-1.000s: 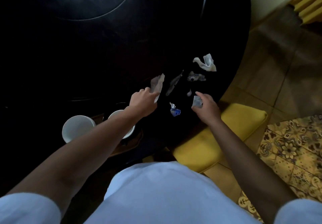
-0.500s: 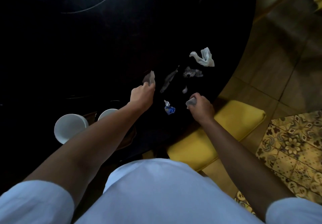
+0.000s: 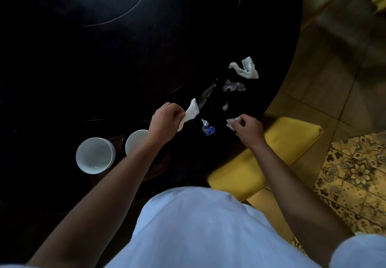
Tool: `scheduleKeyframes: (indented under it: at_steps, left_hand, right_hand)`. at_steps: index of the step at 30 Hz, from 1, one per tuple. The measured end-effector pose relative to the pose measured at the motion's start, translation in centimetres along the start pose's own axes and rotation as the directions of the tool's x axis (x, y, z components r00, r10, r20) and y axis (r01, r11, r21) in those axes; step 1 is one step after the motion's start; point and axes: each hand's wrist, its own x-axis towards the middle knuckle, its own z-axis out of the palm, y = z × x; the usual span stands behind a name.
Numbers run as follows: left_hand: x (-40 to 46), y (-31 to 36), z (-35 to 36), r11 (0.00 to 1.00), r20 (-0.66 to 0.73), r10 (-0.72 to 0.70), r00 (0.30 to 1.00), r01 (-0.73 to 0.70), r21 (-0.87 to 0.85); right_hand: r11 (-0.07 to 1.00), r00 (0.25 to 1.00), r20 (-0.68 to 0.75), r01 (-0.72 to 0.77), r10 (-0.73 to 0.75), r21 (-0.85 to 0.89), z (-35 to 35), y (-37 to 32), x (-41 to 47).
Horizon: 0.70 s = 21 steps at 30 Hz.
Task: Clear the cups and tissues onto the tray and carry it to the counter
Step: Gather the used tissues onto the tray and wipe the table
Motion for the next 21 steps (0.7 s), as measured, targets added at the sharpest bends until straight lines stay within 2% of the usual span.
scheduleKeyframes:
  at_steps: [5, 9, 12, 21]
  left_hand:
    - [-2.0, 0.3, -1.2, 0.993, 0.033, -0.026, 0.999, 0.030, -0.114]
    - [-4.4, 0.6, -1.9, 0.972, -0.048, -0.049, 0.998, 0.037, -0.231]
    - [-5.8, 0.7, -2.0, 0.942, -0.126, -0.041, 0.991, -0.003, -0.335]
    - [-8.1, 1.4, -2.5, 0.911, -0.158, 0.008, 0.987, -0.073, -0.407]
  right_hand:
    - [0.981, 0.999, 0.015, -0.030, 0.028, 0.192, -0.5, -1.6, -3.6]
    - [0.952, 0.999, 0.000, -0.045, 0.048, 0.303, -0.3, -2.6, -6.9]
    - [0.943, 0.999, -0.022, -0.032, 0.042, 0.332, -0.6, -3.3, -8.9]
    - [0.932, 0.996, -0.035, 0.085, -0.078, 0.352, -3.7, -4.8, -11.1]
